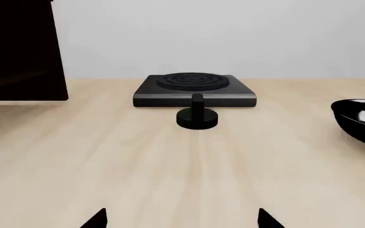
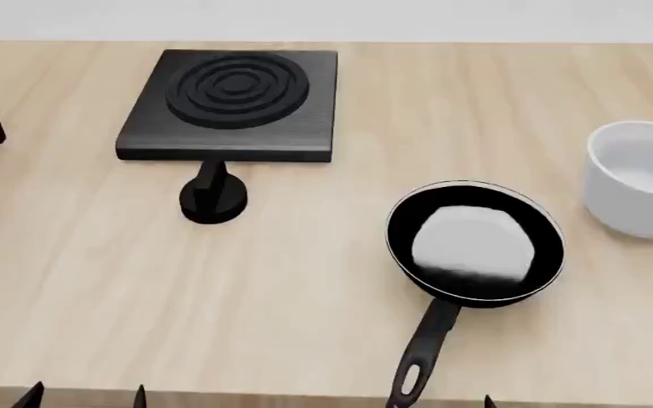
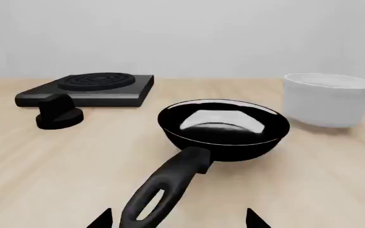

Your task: Put the frying pan under the cabinet shelf.

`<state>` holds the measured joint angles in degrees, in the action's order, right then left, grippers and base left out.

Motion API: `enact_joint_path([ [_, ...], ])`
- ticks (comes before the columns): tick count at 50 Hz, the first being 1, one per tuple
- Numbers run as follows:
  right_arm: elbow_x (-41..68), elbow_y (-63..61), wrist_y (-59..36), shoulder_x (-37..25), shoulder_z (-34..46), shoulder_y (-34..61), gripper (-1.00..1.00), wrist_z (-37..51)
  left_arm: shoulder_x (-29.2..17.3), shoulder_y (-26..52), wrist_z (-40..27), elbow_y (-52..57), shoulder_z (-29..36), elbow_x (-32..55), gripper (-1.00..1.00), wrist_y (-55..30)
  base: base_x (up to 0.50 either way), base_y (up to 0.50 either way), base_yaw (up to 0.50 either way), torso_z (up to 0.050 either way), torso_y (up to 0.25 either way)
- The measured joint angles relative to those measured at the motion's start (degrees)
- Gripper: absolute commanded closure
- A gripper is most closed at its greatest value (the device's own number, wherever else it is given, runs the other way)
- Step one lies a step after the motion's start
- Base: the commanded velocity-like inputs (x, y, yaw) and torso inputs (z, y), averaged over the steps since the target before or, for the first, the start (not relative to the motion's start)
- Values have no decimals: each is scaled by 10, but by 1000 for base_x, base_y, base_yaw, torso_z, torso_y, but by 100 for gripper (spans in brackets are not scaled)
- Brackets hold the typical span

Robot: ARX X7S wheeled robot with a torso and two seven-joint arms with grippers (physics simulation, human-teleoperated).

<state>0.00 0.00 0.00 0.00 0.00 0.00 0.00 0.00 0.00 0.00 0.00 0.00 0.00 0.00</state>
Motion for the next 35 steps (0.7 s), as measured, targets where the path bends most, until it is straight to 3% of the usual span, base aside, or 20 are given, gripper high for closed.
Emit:
enact_joint_path([
  [21, -3, -118, -29, -30, 26, -64, -100, 39, -28, -41, -25, 90, 37, 21, -100, -23, 0, 0, 0, 47, 94],
  [35, -4, -150, -40, -47, 46, -87, -100, 55, -42, -49, -43, 95, 55, 23, -100, -26, 0, 0, 0, 47, 90],
])
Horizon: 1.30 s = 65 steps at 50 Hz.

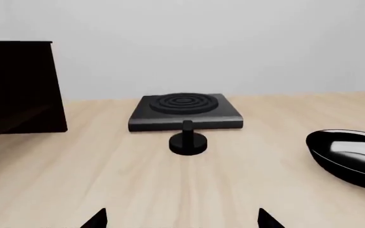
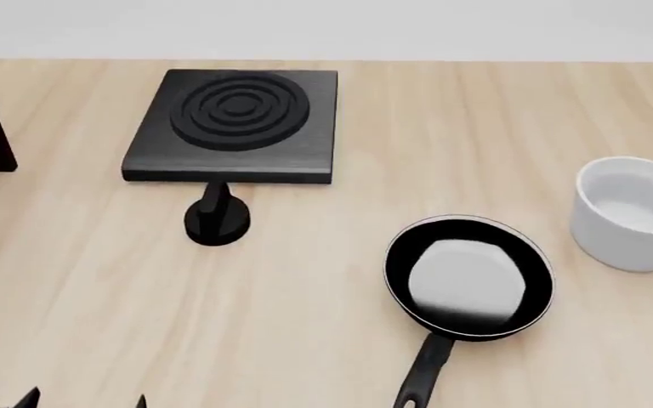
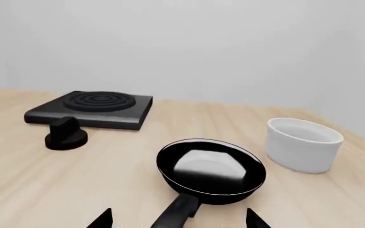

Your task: Put the frying pan under the cabinet shelf.

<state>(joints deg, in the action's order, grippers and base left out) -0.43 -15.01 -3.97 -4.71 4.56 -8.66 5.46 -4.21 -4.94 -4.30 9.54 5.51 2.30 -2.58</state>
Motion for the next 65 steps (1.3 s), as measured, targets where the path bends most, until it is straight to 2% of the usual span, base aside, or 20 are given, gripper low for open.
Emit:
enact_joint_path([
  [12, 5, -9, -2, -11, 8, -10, -100, 10, -10, -3, -15, -2, 14, -4, -100, 0, 0, 0, 0, 47, 94],
  [20, -1, -55, -59, -26, 6, 0, -100, 17, -18, 19, -26, 38, 22, -12, -100, -84, 0, 0, 0, 0, 0],
  [32, -20, -170, -239, -60, 2, 66, -100, 12, -34, 87, -20, 163, 26, -5, -100, -271, 0, 0, 0, 0, 0],
  [43, -43, -278, -424, -101, 15, 164, -100, -12, -53, 182, -10, 263, 11, 9, -100, -435, 0, 0, 0, 0, 0],
  [54, -54, -357, -604, -139, 33, 290, -100, -48, -72, 295, 3, 340, 4, 24, -100, -594, 0, 0, 0, 0, 0],
  [65, -55, -386, -761, -176, 67, 450, -100, -89, -78, 441, 22, 377, 2, 45, -100, -751, 0, 0, 0, 0, 0],
])
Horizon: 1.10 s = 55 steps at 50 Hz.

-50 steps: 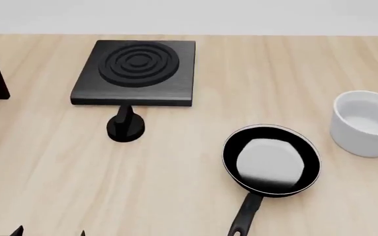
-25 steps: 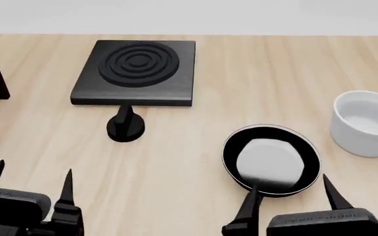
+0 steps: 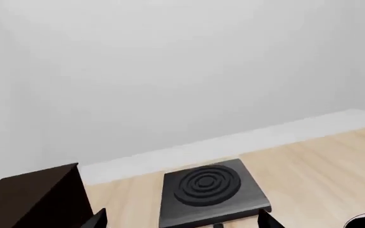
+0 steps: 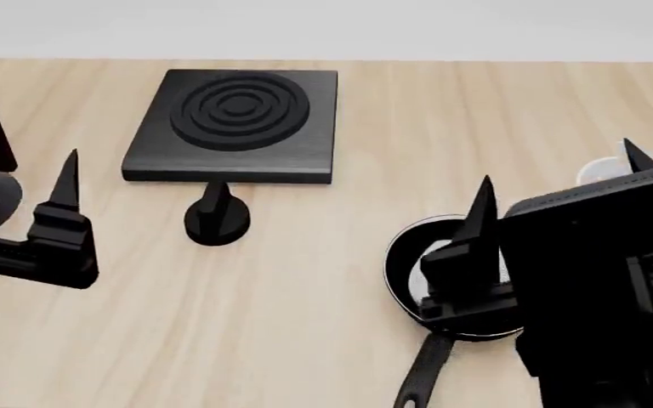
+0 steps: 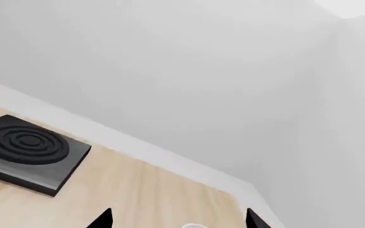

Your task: Put the frying pan under the cabinet shelf.

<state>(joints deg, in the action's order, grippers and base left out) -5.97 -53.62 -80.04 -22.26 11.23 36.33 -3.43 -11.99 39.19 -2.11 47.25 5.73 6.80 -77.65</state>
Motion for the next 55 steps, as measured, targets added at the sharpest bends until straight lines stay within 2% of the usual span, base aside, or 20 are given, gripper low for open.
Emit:
enact_joint_path([
  [4, -38, 9, -33, -6, 21, 53, -100, -43, -2, 49, 1, 0, -2, 15, -100, -40, 0, 0, 0, 0, 0],
  [7, -123, 26, -50, 0, 47, 93, -100, -115, -10, 83, -18, -6, -7, 51, -100, -62, 0, 0, 0, 0, 0],
  [15, -379, 91, -74, 28, 105, 199, -100, -343, -51, 178, -163, -49, -25, 262, -100, -95, 0, 0, 0, 0, 0],
  [22, -508, 135, -74, 45, 130, 264, -100, -463, -81, 251, -287, -87, -24, 427, -100, -107, 0, 0, 0, 0, 0],
  [27, -560, 153, -65, 50, 139, 295, -100, -509, -97, 284, -345, -107, -17, 504, -100, -104, 22, 442, 0, 0, 0],
  [33, -602, 165, -60, 54, 149, 320, -100, -550, -115, 309, -383, -123, -7, 554, -100, -95, 30, 500, 0, 0, 0],
  [55, -670, 181, -52, 63, 156, 360, -100, -622, -148, 334, -425, -142, 22, 605, -100, -64, 32, 500, 0, 0, 0],
])
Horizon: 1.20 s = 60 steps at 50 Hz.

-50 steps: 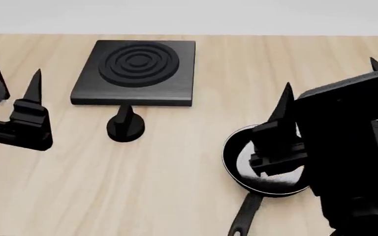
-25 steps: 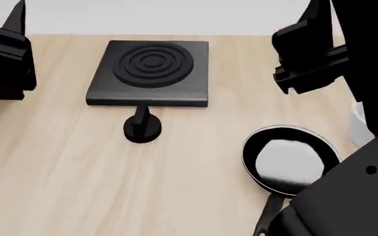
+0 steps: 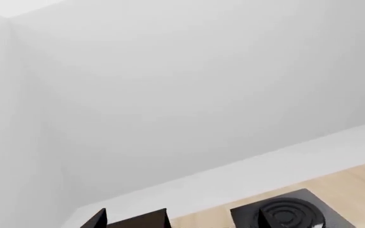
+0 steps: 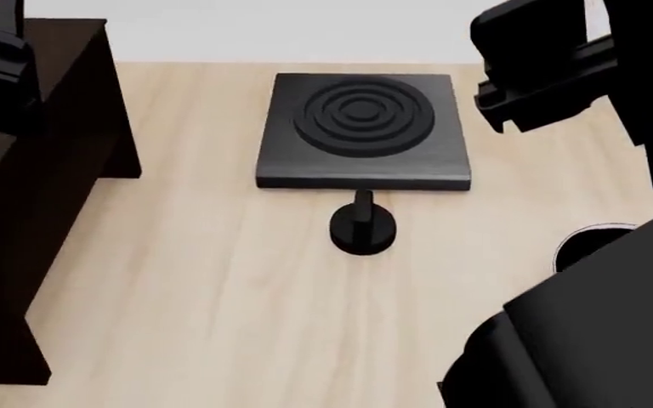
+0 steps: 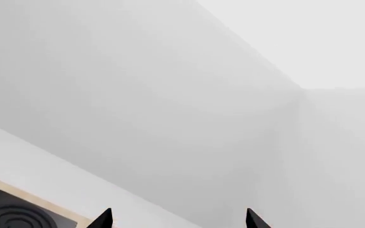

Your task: Put the frying pan under the cabinet shelf.

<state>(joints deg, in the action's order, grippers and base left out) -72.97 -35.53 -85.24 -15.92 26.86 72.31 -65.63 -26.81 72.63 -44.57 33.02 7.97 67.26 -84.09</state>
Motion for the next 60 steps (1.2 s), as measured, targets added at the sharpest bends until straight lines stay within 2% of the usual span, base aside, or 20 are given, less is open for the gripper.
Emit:
enact_joint_path([
  [21, -22, 7, 10, 13, -5, 5, -100, -23, -15, 6, -20, -1, 3, 27, -100, 8, 41, 500, 0, 0, 0],
  [28, -19, 6, 19, 18, -9, 1, -100, -18, -20, 6, -25, -1, 4, 34, -100, 11, 0, 19, 0, 0, 0],
  [39, 1, -4, 51, 25, -14, -9, -100, 10, -24, 6, -31, 0, 8, 45, -100, 17, 483, 0, 0, 0, 0],
  [60, -10, -7, 66, 34, 2, -16, -100, 6, -37, 6, -44, 2, 13, 65, -100, 30, 500, 0, 0, 0, 1],
])
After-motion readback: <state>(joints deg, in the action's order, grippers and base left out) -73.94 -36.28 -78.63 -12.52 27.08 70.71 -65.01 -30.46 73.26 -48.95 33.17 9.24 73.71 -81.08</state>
